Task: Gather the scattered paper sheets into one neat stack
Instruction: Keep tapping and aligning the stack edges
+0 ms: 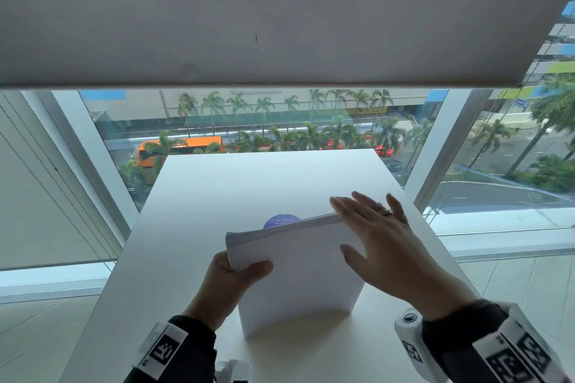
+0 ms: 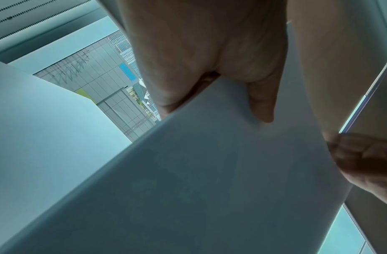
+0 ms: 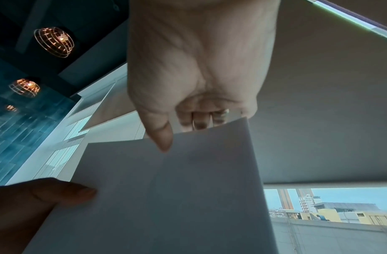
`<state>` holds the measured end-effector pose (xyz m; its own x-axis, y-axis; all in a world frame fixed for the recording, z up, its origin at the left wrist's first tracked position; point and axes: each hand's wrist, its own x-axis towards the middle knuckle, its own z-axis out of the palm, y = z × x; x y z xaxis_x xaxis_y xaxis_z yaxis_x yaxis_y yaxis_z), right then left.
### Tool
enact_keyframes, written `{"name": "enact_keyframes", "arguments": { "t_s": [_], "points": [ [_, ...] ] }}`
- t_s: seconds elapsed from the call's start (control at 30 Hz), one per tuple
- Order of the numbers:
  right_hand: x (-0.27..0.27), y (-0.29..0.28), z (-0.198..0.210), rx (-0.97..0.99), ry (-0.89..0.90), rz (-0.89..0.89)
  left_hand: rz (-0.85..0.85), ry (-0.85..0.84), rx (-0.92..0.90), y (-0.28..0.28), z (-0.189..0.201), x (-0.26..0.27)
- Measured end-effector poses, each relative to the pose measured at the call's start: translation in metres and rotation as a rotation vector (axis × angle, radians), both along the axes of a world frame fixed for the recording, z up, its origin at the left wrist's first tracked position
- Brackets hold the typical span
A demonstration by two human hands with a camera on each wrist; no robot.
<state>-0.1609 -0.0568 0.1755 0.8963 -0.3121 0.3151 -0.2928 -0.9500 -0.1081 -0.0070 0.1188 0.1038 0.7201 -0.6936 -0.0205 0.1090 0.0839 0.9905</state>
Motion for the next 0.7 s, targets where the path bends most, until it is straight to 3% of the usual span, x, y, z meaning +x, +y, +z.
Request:
{"name": "enact_keyframes", "arguments": {
  "t_s": [0.1,0.23,0.4,0.57,0.7],
  "points": [
    [0.001,0.002,0.009,0.003,-0.062,-0.05,0.003,-0.003,0.007,0.0,-0.002,0.001],
    [0.008,0.01,0.004,-0.005,0.128,0.058,0.0,-0.008,0.046,0.001,-0.005,0.001],
    [0.019,0.035,0.019,0.009,-0.042,0.12,-0.012,-0.004,0.075,0.001,-0.006,0.0],
    [0.036,0.056,0.02,0.02,0.18,0.298,-0.056,-0.012,0.057,0.002,-0.004,0.0],
    [0.037,0.055,0.021,-0.029,0.08,0.29,-0.07,-0.017,0.071,0.002,-0.006,0.003]
  ]
}}
